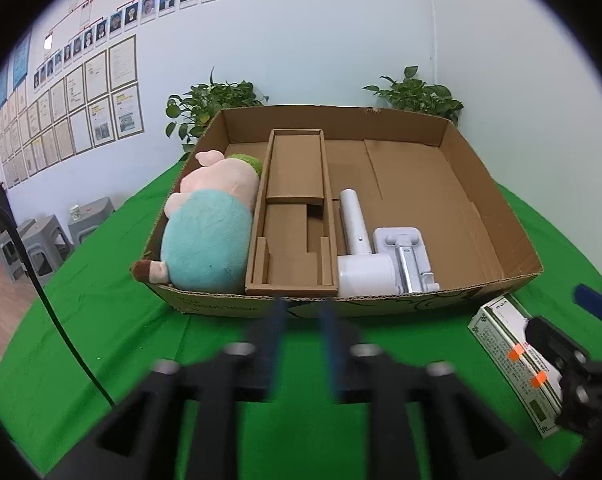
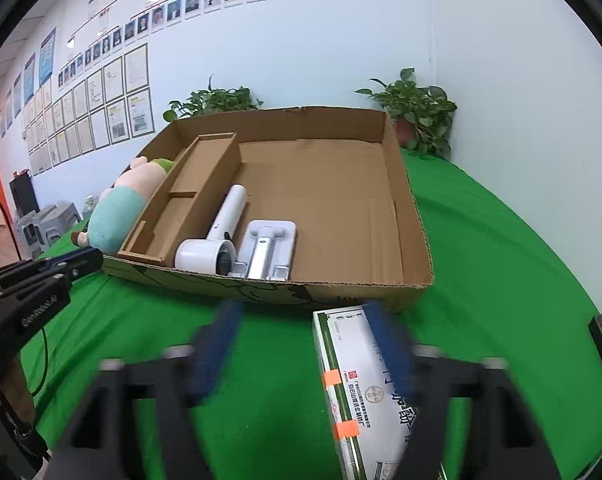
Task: Organize objects
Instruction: 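Withdraw the right gripper and move it toward the long medicine box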
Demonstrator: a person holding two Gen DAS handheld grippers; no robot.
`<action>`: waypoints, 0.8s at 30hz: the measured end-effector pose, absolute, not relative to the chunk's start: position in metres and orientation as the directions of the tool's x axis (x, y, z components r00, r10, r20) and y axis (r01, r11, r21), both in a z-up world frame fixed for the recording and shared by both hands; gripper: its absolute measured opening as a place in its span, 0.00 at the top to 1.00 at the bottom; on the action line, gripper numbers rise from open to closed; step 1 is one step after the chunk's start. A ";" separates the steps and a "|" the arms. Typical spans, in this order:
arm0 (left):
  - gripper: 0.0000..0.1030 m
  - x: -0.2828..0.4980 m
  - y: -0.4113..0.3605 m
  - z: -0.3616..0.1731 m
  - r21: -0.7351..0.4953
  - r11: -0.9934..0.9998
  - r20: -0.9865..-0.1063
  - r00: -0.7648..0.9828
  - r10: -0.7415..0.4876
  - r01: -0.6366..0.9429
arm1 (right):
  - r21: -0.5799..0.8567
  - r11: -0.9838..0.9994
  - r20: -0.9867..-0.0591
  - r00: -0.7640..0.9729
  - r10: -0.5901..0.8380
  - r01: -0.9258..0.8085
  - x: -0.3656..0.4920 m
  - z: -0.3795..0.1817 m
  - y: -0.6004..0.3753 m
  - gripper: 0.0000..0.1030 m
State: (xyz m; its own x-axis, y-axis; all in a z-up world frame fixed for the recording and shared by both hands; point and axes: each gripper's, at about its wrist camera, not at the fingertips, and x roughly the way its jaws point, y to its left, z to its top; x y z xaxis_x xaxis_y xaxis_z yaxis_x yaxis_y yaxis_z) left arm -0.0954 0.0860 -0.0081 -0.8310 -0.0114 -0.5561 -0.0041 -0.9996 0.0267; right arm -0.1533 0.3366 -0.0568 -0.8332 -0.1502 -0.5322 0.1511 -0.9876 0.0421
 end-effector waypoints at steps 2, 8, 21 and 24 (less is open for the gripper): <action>0.12 -0.091 0.084 -0.006 0.013 -1.000 -0.527 -0.850 -0.024 0.020 | 0.055 -0.988 -0.524 -0.838 -0.153 0.147 -0.152 -0.057 0.340 0.01; 0.12 -0.090 0.082 -0.004 0.011 -0.999 -0.531 -0.847 -0.039 0.039 | 0.048 -0.985 -0.540 -0.826 -0.163 0.163 -0.153 -0.058 0.340 0.01; 0.12 -0.094 0.091 -0.004 0.017 -1.000 -0.533 -0.846 -0.021 0.015 | 0.041 -0.983 -0.548 -0.819 -0.170 0.176 -0.153 -0.062 0.339 0.01; 0.12 -0.094 0.092 -0.004 0.026 -1.000 -0.532 -0.846 -0.029 0.018 | 0.033 -0.982 -0.541 -0.823 -0.172 0.184 -0.152 -0.060 0.334 0.01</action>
State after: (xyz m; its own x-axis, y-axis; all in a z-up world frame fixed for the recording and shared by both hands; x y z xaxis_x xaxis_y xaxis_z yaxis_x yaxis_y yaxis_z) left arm -0.0937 0.0923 -0.0041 -0.8463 -0.0290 -0.5319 0.0178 -0.9995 0.0261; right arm -0.1518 0.3343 -0.0602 -0.8235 -0.1721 -0.5406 0.1837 -0.9824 0.0329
